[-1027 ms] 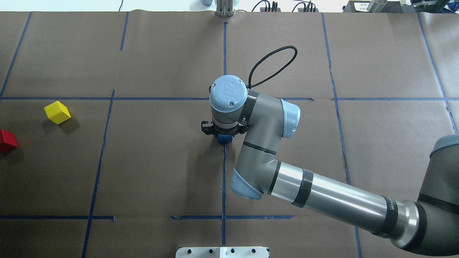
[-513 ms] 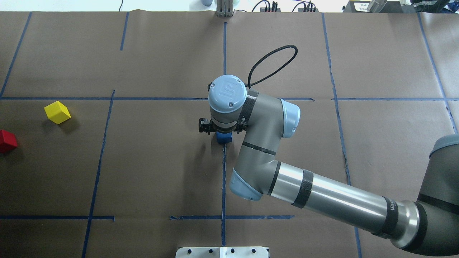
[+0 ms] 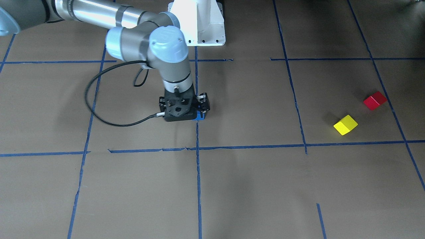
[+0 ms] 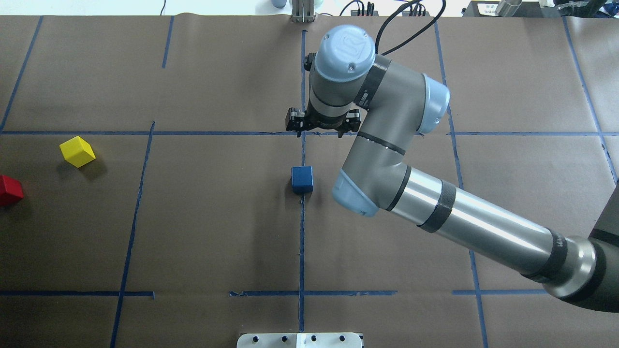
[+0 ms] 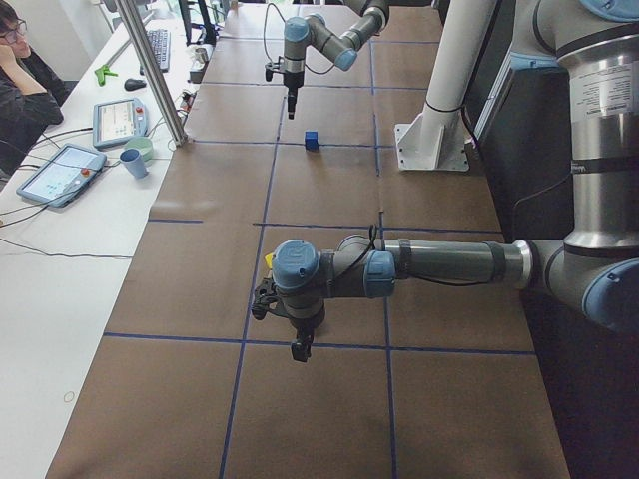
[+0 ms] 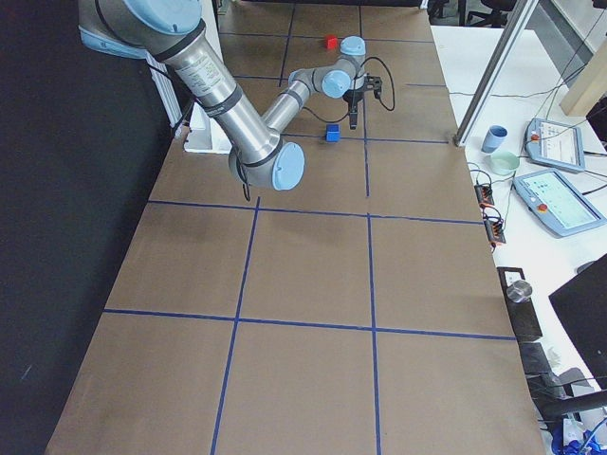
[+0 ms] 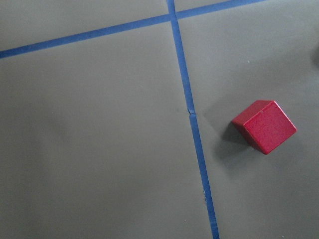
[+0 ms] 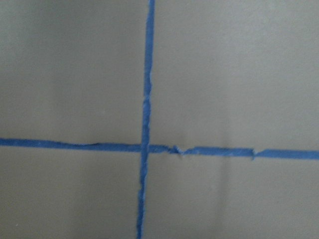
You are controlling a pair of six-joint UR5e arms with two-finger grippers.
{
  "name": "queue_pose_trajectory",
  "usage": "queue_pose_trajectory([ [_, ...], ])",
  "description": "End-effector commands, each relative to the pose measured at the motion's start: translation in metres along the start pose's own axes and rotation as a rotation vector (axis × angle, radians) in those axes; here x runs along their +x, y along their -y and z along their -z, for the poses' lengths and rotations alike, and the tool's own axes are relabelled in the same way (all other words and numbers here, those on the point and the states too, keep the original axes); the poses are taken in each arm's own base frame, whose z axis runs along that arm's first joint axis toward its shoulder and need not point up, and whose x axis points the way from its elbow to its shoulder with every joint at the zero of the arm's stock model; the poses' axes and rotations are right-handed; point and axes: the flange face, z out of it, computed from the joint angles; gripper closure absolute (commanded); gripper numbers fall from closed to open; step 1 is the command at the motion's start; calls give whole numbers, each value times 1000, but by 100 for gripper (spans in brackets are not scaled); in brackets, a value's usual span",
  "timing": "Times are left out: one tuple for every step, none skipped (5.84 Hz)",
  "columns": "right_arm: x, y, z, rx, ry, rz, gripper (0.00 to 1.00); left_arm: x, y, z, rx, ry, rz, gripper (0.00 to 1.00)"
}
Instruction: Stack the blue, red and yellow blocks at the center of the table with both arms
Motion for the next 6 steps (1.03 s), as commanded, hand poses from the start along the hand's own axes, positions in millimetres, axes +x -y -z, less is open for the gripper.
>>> queue_pose_trajectory([
  [127,66,30,-40,-5,77,1,11,36,19,92,23,-96,0],
  [224,88,53,-50,2,151,1,14,40,22,107,23,-109,0],
  [343,86,88,-28,-10,266,1,17,45,25,117,21,-119,0],
  [425,65,107,-27,-9,325,1,19,47,28,123,21,-104,0],
  [505,16,120,-33,-37,378,1,26,53,34,157,27,-111,0],
  [580,-36,132,-44,-65,395,1,42,58,11,125,15,-153,0],
])
